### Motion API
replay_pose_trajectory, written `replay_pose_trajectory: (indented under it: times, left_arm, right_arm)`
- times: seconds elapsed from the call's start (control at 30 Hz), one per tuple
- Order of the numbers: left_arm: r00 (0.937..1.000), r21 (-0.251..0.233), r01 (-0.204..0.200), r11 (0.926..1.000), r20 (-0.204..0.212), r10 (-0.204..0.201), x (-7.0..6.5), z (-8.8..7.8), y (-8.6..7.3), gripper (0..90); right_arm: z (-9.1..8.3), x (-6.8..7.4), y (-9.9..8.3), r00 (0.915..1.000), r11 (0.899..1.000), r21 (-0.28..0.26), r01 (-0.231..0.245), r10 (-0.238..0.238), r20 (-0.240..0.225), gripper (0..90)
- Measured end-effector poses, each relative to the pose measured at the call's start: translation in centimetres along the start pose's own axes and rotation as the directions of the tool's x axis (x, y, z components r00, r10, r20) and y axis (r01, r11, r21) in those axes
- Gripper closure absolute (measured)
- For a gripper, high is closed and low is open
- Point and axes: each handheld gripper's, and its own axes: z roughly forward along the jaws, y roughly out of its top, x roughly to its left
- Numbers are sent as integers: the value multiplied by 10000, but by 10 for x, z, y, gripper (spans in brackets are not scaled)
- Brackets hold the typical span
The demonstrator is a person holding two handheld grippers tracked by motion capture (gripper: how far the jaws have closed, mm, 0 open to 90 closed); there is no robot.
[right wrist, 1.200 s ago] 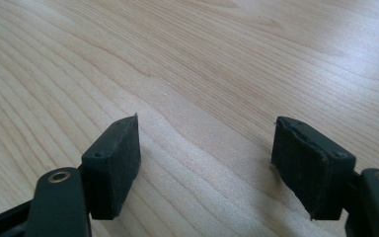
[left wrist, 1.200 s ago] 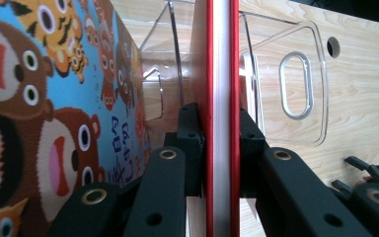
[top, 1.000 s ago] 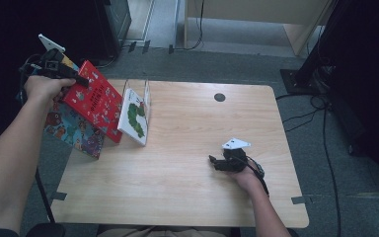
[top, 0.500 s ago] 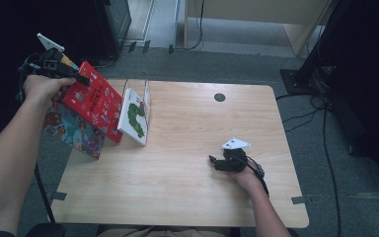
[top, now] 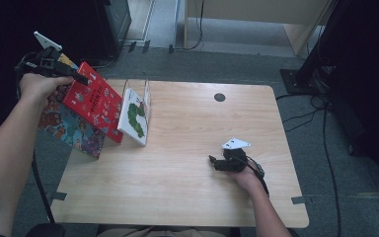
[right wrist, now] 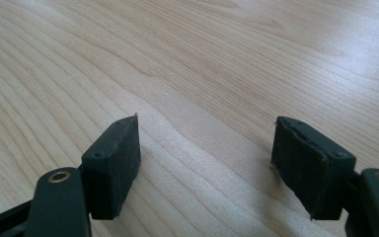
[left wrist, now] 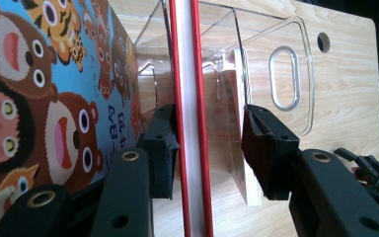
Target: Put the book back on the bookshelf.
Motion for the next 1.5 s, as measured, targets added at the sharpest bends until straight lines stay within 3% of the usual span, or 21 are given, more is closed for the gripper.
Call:
replay_pose_trajectory:
  times: [0.17,0.37,0.7,1.27,1.5]
  left_arm:
    - [9997,-142,204,9997,141,-202,2,-9,-1,573]
    - [9999,-375,104,9992,-101,-108,-1,-17,-2,568]
    - [10000,-670,-1,9978,79,6,-3,-33,-6,565]
    - [9945,-874,-782,9931,635,839,-36,-37,-19,515]
    - [9902,-1070,-782,9912,1067,896,-43,-31,-28,501]
  right_arm:
    - [0,0,0,10000,10000,14,24,-24,-3,268]
    - [0,0,0,10000,10000,18,19,-19,-4,268]
    - [0,0,0,10000,10000,5,24,-24,-9,268]
    - [0,0,0,10000,10000,15,24,-24,-5,268]
    - [0,0,0,10000,10000,2,0,0,-23,267]
